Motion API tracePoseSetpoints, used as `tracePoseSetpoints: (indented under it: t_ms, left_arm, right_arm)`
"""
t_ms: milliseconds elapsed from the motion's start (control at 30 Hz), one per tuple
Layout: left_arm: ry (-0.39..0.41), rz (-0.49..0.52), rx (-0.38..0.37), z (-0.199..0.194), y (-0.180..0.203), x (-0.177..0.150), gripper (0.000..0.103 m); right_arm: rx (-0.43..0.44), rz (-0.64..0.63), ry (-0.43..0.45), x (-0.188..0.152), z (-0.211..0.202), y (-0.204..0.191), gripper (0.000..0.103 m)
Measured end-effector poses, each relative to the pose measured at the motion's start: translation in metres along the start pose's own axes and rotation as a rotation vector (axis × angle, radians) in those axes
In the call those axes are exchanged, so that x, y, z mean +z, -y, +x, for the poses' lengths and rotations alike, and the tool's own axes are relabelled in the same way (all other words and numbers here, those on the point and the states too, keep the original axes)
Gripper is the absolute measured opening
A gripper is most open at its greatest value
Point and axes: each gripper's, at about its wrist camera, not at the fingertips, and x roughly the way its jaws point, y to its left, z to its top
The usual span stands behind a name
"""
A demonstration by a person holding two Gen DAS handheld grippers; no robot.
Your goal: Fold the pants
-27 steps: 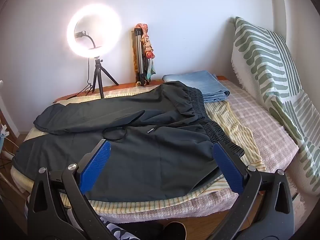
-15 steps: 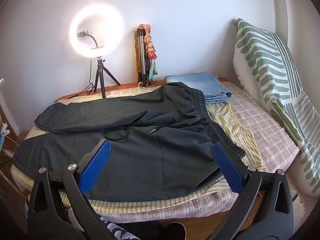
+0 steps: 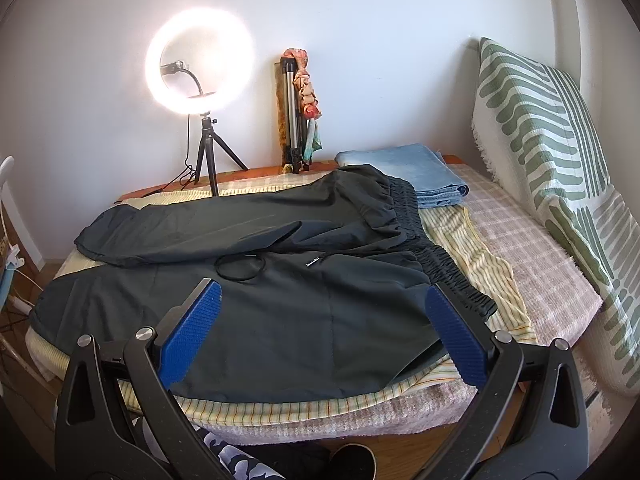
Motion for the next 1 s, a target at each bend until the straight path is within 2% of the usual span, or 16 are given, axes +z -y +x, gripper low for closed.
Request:
tracePoseSetpoints:
  t_ms: [1000]
  left_arm:
    - [0.005, -0.009, -0.012, -0.0023, -0.0007, 0.0019, 0.103]
  right_arm:
    - [0.014, -0.016, 0.004, 0.0042, -0.0039, -0.0084, 0.103]
